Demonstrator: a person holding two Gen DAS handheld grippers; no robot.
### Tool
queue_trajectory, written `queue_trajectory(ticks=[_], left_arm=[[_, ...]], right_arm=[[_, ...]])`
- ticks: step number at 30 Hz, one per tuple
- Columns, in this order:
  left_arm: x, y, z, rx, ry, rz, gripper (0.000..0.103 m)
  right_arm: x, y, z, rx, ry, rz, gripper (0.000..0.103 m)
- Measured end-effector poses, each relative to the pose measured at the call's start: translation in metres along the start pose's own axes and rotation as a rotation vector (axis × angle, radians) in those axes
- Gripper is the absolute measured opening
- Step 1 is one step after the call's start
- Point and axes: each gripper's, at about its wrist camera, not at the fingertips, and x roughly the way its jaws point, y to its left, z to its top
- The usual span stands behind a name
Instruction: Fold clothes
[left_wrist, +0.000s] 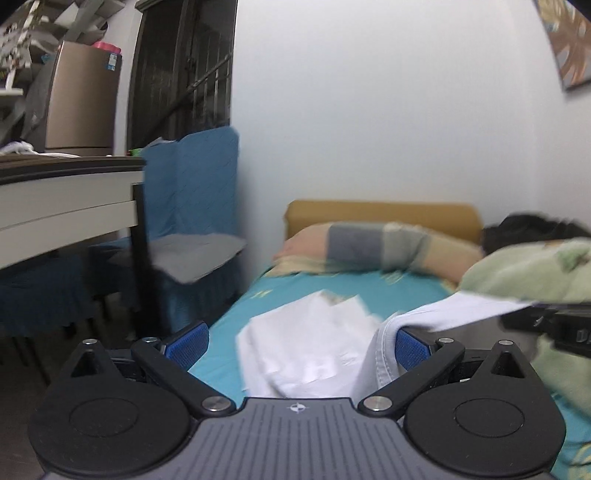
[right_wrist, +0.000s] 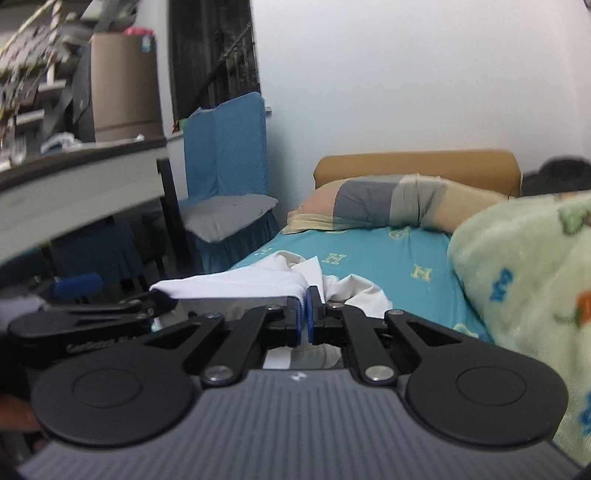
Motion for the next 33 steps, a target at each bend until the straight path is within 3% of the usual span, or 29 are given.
queue_trajectory(ticks=[3,10,15,19,22,26,28,31,33], left_arm=[[-0.003,0.003,-0.011,0.062,0.039,0.034,0.103],[-0.030,0.024,-0.002,0.033,-0.075,0.017,0.103],[-0.036,0.022,-0.006,0.078,-0.026,0.004,0.103],[-0.029,0.024,-0.007,0.124,0.023,0.026,0.103],[-0.027,0.043,-0.003,0.052,0.016,0.066,0.103],[-0.038,0.081,0.026,-0.064,-0.111,0.213,0.103],[-0.045,0.102,0.041,-0.134,-0.162,0.251,0.103],[-0.053,0.131,0.058,-0.204,-0.179,0.252,0.103],[-0.049,0.144,0.062,-0.207,-0.134,0.242,0.103]], right_arm=[[-0.015,0.018,0.001,-0.094,-0.121,-0.051,0.006],[-0.054,0.029,0.019,-0.154,-0.371,-0.154,0.007],[-0.069,0.026,0.024,-0.158,-0.481,-0.250,0.007],[-0.072,0.025,0.024,-0.149,-0.502,-0.273,0.007],[-0.068,0.030,0.021,-0.195,-0.491,-0.276,0.008],[-0.062,0.037,0.011,-0.242,-0.448,-0.248,0.009],[-0.050,0.040,0.007,-0.260,-0.396,-0.231,0.012],[-0.024,0.039,0.000,-0.209,-0.236,-0.139,0.027],[-0.001,0.034,-0.010,-0.132,-0.084,-0.052,0.028]])
